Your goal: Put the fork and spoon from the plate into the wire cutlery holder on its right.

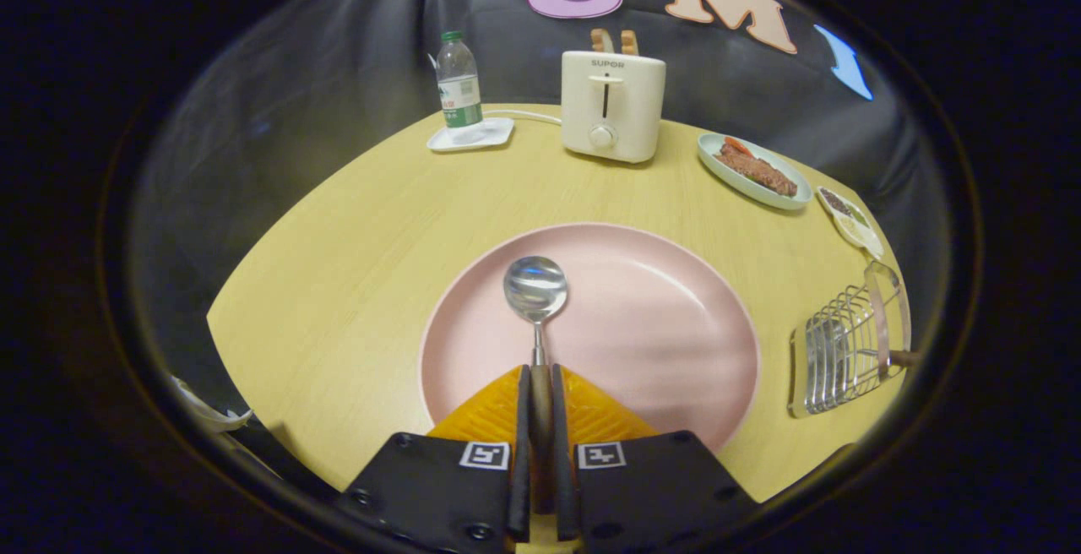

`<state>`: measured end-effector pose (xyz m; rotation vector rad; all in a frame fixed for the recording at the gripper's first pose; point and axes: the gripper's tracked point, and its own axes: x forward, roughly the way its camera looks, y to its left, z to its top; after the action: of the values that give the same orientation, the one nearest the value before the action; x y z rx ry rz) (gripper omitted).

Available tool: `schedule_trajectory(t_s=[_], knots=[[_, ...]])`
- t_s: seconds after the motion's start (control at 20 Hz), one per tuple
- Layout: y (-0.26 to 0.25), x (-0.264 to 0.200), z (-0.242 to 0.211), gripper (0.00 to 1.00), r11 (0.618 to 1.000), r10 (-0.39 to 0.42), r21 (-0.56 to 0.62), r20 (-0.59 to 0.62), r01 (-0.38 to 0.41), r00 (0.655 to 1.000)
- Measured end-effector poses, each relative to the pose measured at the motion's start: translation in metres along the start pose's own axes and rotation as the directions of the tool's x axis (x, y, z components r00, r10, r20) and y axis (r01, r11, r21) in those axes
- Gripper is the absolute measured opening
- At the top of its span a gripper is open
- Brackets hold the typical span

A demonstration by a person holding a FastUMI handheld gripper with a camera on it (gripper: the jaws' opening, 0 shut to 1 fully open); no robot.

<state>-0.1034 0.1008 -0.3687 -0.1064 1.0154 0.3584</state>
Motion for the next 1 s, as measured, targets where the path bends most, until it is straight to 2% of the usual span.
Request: schedule_trajectory(t_s=[0.1,0.5,0.8,1.0], knots=[[-0.006,-0.002,0.001,0.08,0.999,-0.025,-0.025,-0.006,0.025,1.000],[-0.030,-0.036,0.015,0.08,0.995,0.004,-0.102,-0.067,-0.011,0.998],[-0.077,-0.069,0.039,0.08,0.993,-0.015,-0.122,-0.087,0.005,0.996],[-0.121,-0.094,0.048,0.08,0.986,-0.064,-0.158,-0.110,0.046,0.992]])
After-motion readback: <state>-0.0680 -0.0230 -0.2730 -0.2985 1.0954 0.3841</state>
